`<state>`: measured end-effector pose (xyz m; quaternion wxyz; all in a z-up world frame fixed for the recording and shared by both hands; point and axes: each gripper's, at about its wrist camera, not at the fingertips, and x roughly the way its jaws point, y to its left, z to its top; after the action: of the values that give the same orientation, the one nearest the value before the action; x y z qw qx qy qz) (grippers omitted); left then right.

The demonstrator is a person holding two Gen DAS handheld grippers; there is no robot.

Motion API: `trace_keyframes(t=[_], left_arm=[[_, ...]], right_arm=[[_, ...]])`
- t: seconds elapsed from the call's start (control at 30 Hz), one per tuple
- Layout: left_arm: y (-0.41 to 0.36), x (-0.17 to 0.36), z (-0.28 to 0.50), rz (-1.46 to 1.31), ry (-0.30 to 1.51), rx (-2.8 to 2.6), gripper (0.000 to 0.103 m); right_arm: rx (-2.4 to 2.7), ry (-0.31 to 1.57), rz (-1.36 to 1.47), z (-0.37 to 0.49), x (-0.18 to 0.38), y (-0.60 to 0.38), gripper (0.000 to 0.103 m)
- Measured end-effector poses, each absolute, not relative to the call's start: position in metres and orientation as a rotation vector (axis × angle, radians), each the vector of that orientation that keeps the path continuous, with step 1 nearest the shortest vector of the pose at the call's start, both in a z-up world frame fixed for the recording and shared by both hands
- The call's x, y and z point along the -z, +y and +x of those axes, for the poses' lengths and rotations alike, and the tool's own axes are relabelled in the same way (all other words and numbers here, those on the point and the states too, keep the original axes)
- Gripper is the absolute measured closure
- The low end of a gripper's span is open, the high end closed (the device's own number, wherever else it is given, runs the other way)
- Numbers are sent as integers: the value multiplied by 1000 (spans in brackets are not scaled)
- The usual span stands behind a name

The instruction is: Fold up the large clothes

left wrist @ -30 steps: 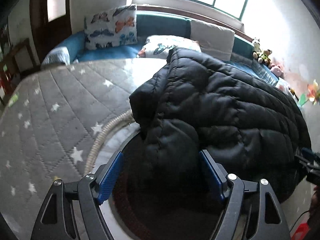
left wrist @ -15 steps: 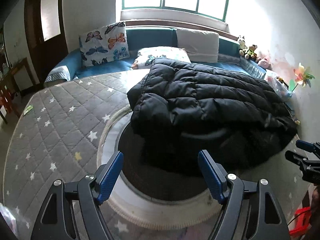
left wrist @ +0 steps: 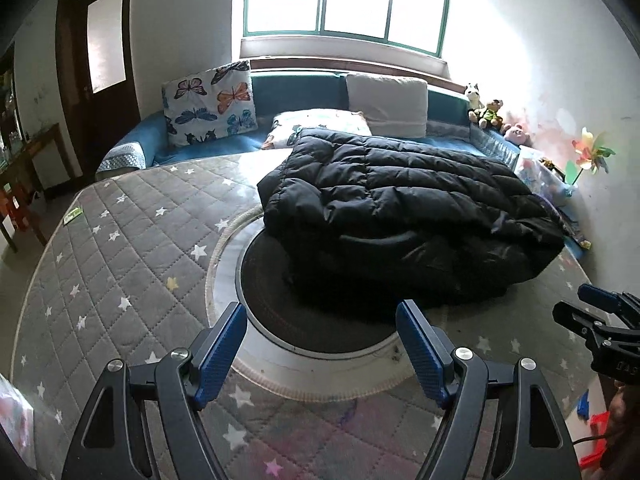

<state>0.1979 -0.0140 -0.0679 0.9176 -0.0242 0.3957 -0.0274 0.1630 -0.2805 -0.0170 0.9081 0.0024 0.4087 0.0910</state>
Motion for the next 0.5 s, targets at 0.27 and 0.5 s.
trace_keyframes(t=[0.27, 0.5], left_arm=[[-21, 55, 176, -67, 775, 69, 21], [-37, 53, 165, -35, 761, 91, 21]], right_arm=[[-151, 815, -19, 148, 17, -278, 18], [-137, 818, -27, 144, 21, -277, 18]])
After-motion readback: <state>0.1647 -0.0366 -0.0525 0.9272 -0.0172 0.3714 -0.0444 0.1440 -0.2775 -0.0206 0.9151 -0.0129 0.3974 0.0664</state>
